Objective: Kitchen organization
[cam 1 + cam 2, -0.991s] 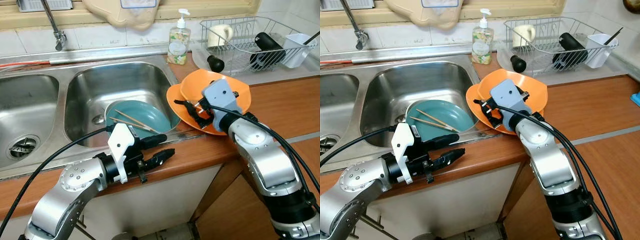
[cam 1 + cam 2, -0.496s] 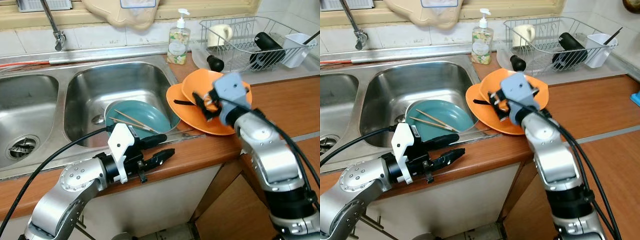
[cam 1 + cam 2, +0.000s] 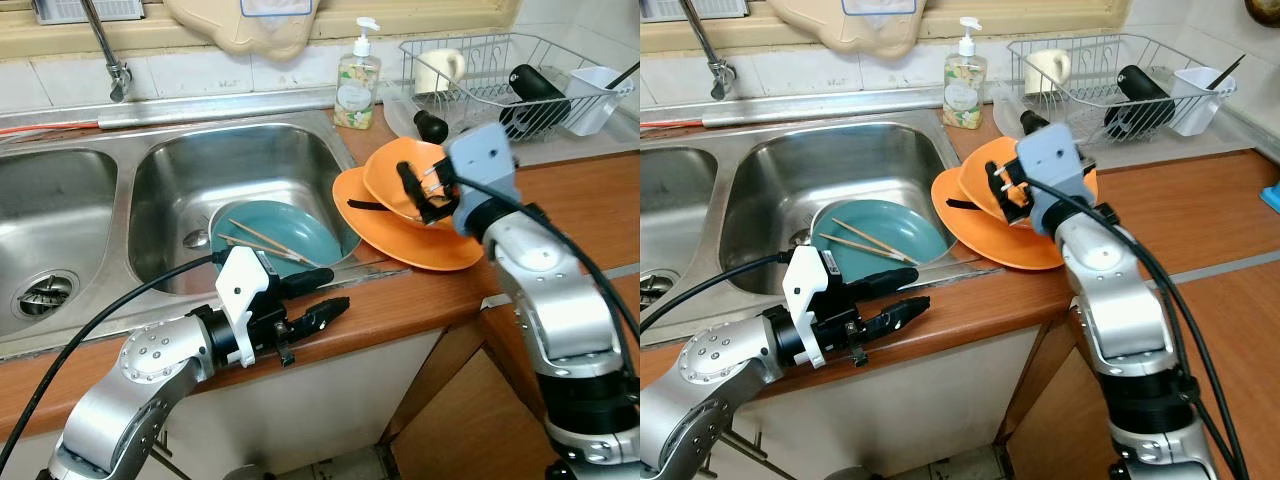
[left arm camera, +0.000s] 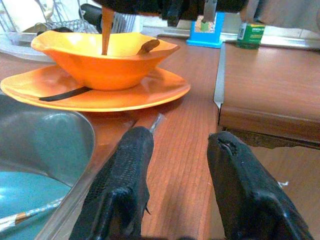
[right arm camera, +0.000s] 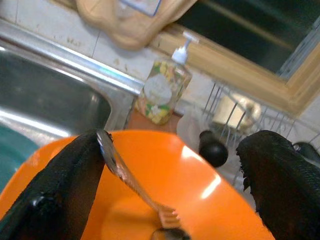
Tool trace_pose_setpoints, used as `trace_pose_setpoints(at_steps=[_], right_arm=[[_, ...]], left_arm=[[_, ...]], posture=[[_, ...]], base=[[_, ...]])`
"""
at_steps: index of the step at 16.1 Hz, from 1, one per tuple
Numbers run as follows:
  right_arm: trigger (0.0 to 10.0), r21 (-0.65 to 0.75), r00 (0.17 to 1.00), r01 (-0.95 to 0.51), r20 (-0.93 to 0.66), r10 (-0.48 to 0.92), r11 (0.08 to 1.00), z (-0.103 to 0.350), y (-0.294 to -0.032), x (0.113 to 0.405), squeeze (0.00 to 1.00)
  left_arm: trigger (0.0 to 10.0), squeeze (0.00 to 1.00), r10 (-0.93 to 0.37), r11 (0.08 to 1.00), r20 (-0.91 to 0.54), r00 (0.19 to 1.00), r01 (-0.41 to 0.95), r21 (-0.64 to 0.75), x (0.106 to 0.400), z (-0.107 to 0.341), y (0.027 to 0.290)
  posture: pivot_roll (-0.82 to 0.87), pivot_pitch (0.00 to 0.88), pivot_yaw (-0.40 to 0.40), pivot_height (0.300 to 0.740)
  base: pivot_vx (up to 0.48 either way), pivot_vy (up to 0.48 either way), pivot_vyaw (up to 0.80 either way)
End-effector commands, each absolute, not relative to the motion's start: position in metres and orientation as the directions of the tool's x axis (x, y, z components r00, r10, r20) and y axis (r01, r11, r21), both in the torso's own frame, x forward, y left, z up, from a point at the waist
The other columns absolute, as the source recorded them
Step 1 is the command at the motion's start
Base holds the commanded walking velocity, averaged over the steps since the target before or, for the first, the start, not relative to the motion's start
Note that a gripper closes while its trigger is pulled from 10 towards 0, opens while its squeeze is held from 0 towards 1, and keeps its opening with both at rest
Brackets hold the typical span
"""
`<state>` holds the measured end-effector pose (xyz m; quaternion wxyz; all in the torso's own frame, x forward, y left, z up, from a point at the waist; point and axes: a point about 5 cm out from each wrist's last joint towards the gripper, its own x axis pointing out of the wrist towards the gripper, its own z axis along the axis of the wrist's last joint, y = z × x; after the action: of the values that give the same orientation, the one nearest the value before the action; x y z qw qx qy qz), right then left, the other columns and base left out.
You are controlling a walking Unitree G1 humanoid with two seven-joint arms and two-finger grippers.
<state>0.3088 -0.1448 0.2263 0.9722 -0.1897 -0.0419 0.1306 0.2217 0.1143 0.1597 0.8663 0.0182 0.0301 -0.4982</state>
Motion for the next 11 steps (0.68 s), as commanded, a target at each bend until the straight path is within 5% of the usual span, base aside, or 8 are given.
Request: trace_pose_setpoints(at_steps=[1,11], right_arm=[[10.0,-0.373,0.965,-0.226,0.037,0.258,0.9,0.23,-0.152,0.306,0.0],[10.0,-0.368,0.984,-0.152,0.03,0.176,0.917,0.231,-0.185,0.289,0.0]], left_arm=[[10.0,0.0,-0.864,0.498,-0.071,0.499,0.867,0.028,0.22,0.163,0.114],[10.0,0.0,-0.867,0.493,-0.074,0.493,0.87,0.028,0.22,0.163,0.114]], posture=[[-0.07,0.0,0.003,0.74],[-0.08,0.0,0.005,0.74]], base=[[0.0,0.0,0.0],[0.0,0.0,0.0]])
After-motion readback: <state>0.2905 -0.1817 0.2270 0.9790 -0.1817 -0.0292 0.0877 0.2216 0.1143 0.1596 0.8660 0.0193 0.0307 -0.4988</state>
